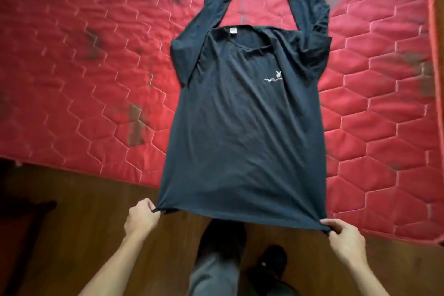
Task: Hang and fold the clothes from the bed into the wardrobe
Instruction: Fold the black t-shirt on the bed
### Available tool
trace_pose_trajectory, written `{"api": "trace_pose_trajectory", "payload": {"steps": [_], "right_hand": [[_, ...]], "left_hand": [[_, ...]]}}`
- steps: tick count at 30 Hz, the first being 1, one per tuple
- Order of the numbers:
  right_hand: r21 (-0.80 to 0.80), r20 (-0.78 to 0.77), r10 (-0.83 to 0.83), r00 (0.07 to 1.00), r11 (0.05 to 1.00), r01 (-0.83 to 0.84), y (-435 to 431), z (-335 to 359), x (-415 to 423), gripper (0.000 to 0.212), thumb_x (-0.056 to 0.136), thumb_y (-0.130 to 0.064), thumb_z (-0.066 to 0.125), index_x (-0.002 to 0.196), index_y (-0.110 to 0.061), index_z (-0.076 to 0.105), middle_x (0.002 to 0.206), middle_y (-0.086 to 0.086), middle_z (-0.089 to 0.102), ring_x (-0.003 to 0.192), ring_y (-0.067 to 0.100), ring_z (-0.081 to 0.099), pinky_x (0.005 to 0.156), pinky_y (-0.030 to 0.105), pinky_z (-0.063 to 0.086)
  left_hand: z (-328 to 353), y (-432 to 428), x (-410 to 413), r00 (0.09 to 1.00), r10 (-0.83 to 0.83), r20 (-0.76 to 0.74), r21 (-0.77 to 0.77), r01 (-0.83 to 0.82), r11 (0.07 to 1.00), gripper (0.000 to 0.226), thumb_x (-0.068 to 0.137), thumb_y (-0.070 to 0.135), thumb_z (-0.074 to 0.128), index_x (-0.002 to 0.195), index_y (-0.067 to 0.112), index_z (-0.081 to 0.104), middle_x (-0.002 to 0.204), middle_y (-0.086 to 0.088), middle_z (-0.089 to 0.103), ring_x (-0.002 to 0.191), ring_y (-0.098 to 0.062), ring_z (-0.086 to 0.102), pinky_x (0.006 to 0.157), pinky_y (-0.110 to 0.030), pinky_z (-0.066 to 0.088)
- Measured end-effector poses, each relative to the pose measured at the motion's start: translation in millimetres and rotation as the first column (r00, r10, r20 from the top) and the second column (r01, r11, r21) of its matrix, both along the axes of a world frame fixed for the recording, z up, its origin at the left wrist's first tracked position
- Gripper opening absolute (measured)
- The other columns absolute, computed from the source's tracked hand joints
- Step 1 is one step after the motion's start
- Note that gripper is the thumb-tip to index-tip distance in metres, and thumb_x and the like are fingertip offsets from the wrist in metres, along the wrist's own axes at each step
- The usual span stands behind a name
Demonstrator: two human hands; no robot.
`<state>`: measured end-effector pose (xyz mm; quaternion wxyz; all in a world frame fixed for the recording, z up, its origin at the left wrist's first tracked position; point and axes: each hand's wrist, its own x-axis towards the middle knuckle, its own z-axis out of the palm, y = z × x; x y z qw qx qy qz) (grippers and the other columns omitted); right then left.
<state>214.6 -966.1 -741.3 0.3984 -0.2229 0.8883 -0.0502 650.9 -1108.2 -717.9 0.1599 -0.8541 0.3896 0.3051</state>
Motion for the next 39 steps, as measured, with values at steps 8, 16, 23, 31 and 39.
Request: {"api": "trace_pose_trajectory", "payload": {"steps": [8, 16, 23, 31, 39], "right_hand": [[-0.091, -0.016, 0.127, 0.992, 0.988, -0.127, -107.6, 13.9, 30.1, 0.039, 0.075, 0.005, 0.057, 0.103, -0.015, 0.075, 0.115, 0.012, 0.072, 0.113, 0.033, 0.063, 0.101, 0.04, 0.046], [-0.19, 0.142, 0.192, 0.971, 0.968, -0.164, -319.3, 6.8, 89.8, 0.033, 0.087, -0.003, 0.053, 0.11, -0.016, 0.072, 0.112, 0.001, 0.071, 0.099, 0.012, 0.062, 0.094, 0.019, 0.041], [-0.329, 0.154, 0.252, 0.955, 0.925, -0.191, -529.7, -11.7, 142.5, 0.027, 0.09, -0.015, 0.059, 0.116, -0.016, 0.07, 0.11, 0.0, 0.073, 0.105, 0.017, 0.066, 0.093, 0.022, 0.044], [-0.383, -0.026, 0.268, 0.963, 0.887, -0.257, -672.8, -36.6, 190.1, 0.063, 0.091, -0.034, 0.063, 0.141, -0.005, 0.037, 0.131, 0.017, 0.058, 0.122, 0.034, 0.054, 0.1, 0.041, 0.044], [-0.323, 0.039, 0.169, 0.985, 0.935, -0.148, -758.0, -38.4, 242.0, 0.077, 0.071, -0.029, 0.086, 0.125, -0.002, 0.038, 0.11, 0.013, 0.058, 0.098, 0.023, 0.057, 0.085, 0.025, 0.045]], "left_hand": [[8.5, -90.4, -35.0, 0.984, -0.169, -0.051, -0.159, 0.159, 0.974, 0.014, 0.085, 0.017, 0.06, 0.096, 0.025, 0.063, 0.1, -0.003, 0.068, 0.096, -0.03, 0.065, 0.079, -0.032, 0.048], [-17.2, -288.6, -93.9, 0.932, -0.305, -0.196, -0.382, 0.214, 0.899, 0.024, 0.089, 0.034, 0.063, 0.11, 0.024, 0.059, 0.104, -0.001, 0.068, 0.102, -0.028, 0.065, 0.085, -0.038, 0.05], [-44.5, -441.5, -118.6, 0.903, -0.409, -0.132, -0.425, 0.321, 0.847, 0.056, 0.083, 0.056, 0.068, 0.124, 0.022, 0.052, 0.119, -0.007, 0.056, 0.108, -0.031, 0.061, 0.087, -0.04, 0.047], [-79.7, -476.6, -101.4, 0.791, -0.593, -0.15, -0.568, 0.422, 0.707, 0.024, 0.09, 0.038, 0.063, 0.08, 0.017, 0.055, 0.08, 0.0, 0.059, 0.078, -0.026, 0.062, 0.063, -0.036, 0.043], [-109.2, -442.0, -13.1, 0.909, -0.158, -0.385, -0.688, -0.169, 0.706, 0.028, 0.085, 0.005, 0.067, 0.071, 0.01, 0.044, 0.06, 0.002, 0.045, 0.059, -0.017, 0.041, 0.062, -0.033, 0.035]]}}
